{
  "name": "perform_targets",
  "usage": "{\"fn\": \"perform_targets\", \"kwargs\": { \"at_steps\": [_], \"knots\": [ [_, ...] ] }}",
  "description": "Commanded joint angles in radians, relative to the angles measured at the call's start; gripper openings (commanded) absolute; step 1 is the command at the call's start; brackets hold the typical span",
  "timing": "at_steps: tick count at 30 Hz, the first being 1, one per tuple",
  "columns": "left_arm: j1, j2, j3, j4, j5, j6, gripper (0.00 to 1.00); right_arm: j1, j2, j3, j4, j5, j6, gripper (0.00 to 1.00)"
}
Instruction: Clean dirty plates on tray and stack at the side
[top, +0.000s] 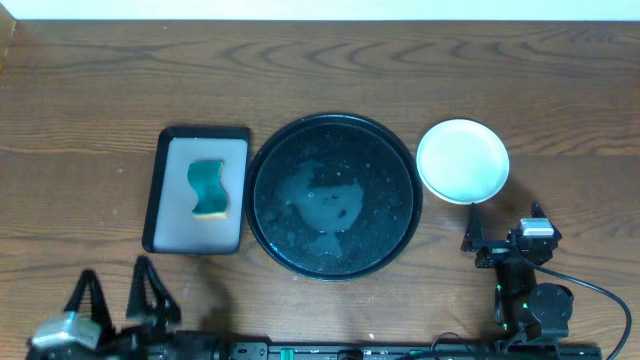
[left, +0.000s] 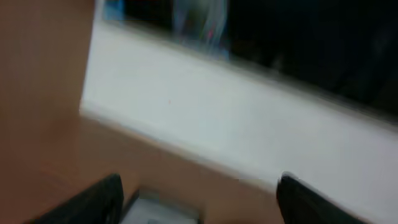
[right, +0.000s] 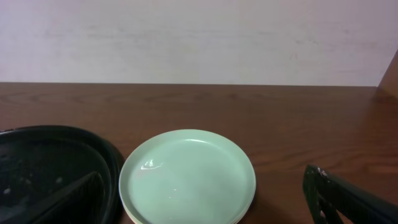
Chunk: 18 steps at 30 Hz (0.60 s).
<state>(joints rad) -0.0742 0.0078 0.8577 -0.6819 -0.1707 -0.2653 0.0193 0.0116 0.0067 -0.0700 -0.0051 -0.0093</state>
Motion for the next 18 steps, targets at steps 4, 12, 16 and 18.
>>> {"fn": "perform_targets", "kwargs": {
  "at_steps": [4,12,16,18],
  "knots": [
    [0.001,-0.005,-0.337,0.591,0.022,-0.009,0.79,0.009,-0.007,-0.002,-0.004,-0.006,-0.011,0.99],
    [0.001,-0.006,-0.663,1.067,0.032,-0.028,0.79,0.009,-0.007,-0.002,-0.004,-0.006,-0.011,0.99],
    [0.001,-0.006,-0.785,1.186,0.032,-0.028,0.79,0.009,-0.007,-0.002,-0.004,-0.006,-0.011,0.99],
    [0.001,-0.006,-0.808,1.188,0.032,-0.028,0.79,0.009,-0.007,-0.002,-0.004,-0.006,-0.011,0.99]
  ]
}}
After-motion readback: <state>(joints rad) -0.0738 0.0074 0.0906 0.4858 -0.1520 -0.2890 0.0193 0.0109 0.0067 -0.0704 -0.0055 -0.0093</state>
